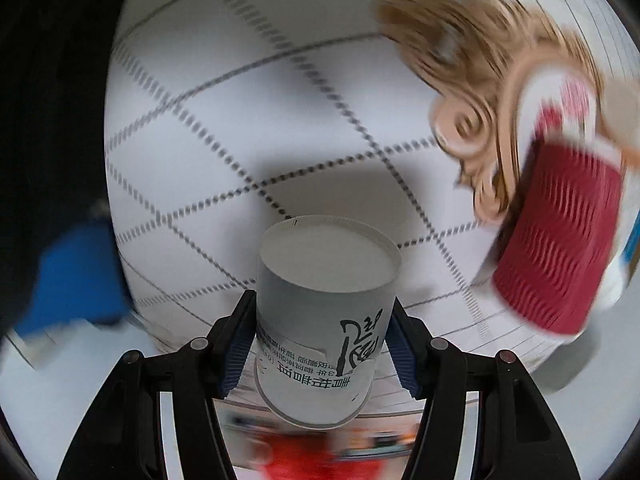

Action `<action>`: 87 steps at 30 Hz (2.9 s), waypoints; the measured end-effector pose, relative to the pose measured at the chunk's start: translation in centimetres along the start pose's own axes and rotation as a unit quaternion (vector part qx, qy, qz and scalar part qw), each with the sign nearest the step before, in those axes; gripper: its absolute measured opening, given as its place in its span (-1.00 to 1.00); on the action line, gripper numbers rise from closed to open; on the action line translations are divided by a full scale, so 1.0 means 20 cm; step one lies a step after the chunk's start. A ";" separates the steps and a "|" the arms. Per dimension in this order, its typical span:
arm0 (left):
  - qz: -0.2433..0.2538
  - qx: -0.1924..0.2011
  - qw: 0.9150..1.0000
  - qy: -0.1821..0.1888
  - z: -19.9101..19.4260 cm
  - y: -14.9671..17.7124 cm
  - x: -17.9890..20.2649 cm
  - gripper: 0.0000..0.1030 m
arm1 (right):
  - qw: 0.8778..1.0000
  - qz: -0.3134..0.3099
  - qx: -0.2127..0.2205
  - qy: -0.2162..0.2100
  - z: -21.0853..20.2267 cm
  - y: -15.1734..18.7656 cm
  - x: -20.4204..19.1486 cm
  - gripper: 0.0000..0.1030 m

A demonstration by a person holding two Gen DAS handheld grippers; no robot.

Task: Flip cup upside down
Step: 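Rotate the right gripper to turn the white cup rim-down, then lower the inverted white cup onto the tablecloth and open the right gripper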

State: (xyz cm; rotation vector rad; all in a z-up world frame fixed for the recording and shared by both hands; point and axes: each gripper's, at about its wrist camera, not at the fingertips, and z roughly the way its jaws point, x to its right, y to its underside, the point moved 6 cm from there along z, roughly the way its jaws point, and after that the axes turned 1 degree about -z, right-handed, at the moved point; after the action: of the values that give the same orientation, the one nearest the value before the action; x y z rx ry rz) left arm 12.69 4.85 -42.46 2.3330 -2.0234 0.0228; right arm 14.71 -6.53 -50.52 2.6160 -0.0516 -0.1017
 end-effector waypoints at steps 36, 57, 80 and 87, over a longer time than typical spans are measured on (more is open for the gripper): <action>0.038 -0.004 0.999 -0.003 0.00 0.05 0.26 0.96 | 0.843 0.424 0.052 -0.328 0.26 0.35 0.35 0.66; 0.058 -0.014 0.998 -0.016 0.05 -0.10 0.39 0.96 | 0.785 0.521 0.204 -0.266 0.16 0.70 0.16 0.18; 0.069 -0.023 0.997 -0.035 0.12 -0.07 0.45 0.96 | 0.684 0.612 0.397 -0.009 -0.11 0.89 0.01 0.19; 0.068 -0.022 0.997 -0.040 0.13 -0.02 0.44 0.96 | 0.690 0.598 0.407 -0.001 -0.08 0.89 -0.10 0.20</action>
State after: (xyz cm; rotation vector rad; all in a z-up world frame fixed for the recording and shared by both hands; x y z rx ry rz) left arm 14.31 -3.98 -44.63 2.2000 -2.1934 -0.1086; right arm 12.46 -21.01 -40.03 2.7320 -2.1787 0.4887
